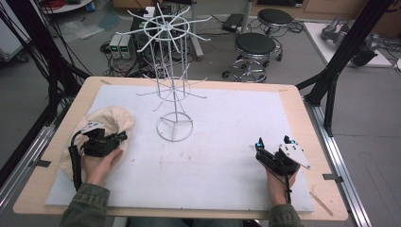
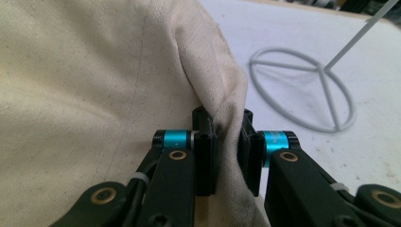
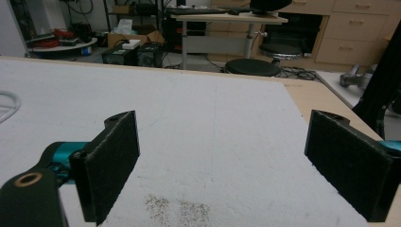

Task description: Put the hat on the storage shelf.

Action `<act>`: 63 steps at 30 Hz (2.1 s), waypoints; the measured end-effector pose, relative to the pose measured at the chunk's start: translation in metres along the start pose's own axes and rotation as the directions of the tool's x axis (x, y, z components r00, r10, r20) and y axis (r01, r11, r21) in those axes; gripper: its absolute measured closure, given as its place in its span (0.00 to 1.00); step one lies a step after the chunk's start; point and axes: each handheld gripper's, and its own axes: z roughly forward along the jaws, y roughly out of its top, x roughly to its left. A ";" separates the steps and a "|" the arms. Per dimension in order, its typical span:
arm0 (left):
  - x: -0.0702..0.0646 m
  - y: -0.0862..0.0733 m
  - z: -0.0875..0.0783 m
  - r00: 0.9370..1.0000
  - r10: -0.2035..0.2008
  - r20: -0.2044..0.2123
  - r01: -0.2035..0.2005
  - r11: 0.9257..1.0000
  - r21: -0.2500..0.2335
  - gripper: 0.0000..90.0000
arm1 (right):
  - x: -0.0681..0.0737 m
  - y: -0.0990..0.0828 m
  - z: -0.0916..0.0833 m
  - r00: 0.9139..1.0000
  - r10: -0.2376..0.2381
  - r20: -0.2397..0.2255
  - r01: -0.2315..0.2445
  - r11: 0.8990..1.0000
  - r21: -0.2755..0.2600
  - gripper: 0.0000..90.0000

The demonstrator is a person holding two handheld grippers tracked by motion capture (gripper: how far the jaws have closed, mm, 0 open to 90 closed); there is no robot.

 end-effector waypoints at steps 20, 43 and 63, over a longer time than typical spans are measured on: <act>-0.005 0.025 -0.041 0.986 0.076 0.149 -0.045 0.978 -0.202 0.87 | 0.000 0.000 0.000 1.000 -0.003 -0.005 0.003 1.000 0.003 0.11; -0.022 0.052 -0.094 0.914 0.242 0.325 -0.079 0.893 -0.443 0.88 | 0.000 0.000 0.001 1.000 -0.003 -0.011 0.003 1.000 0.010 0.11; -0.038 0.073 -0.135 0.810 0.374 0.451 -0.015 0.782 -0.623 0.88 | 0.002 0.000 0.000 1.000 -0.001 -0.011 0.001 1.000 0.012 0.11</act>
